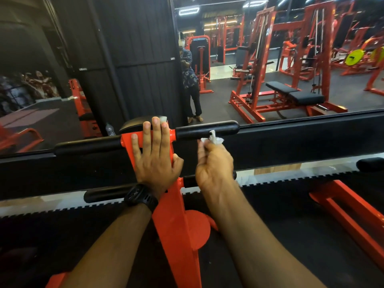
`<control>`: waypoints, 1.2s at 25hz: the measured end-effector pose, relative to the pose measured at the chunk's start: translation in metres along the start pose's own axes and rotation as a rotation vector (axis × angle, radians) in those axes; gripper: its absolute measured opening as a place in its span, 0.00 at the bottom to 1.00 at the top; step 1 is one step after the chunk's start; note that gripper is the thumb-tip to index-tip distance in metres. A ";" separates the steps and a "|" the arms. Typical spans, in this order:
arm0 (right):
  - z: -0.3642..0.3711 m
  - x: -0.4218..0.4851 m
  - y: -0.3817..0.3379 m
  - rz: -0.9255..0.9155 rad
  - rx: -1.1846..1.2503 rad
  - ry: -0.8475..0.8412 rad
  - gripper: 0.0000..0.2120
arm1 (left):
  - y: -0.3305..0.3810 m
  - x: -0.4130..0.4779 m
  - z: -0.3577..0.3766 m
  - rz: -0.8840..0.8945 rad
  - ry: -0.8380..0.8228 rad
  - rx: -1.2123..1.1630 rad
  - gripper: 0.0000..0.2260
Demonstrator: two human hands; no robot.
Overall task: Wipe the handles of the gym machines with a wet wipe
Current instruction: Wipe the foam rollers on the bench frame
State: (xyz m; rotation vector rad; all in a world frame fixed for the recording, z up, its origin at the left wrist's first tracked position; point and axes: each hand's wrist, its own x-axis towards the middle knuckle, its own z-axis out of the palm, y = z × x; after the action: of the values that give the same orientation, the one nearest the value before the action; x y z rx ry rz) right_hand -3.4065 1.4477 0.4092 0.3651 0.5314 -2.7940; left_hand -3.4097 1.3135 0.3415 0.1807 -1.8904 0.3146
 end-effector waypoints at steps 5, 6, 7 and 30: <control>-0.008 -0.008 -0.002 -0.271 -0.280 0.078 0.09 | 0.006 0.000 -0.003 -0.043 -0.015 -0.010 0.43; -0.016 -0.006 -0.002 -0.482 -0.451 0.102 0.10 | 0.005 0.001 -0.003 -0.042 -0.023 -0.009 0.43; -0.024 -0.003 -0.001 -0.727 -0.622 0.081 0.15 | 0.004 0.001 -0.003 -0.033 -0.030 -0.008 0.43; -0.041 0.028 -0.058 -1.499 -2.025 -0.171 0.30 | 0.017 -0.001 -0.006 0.015 -0.119 -0.167 0.43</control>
State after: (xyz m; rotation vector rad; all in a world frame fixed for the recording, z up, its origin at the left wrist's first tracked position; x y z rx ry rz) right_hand -3.4430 1.5096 0.3830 -1.0008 3.6882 -1.0252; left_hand -3.4081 1.3314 0.3399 0.0744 -2.0264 0.1576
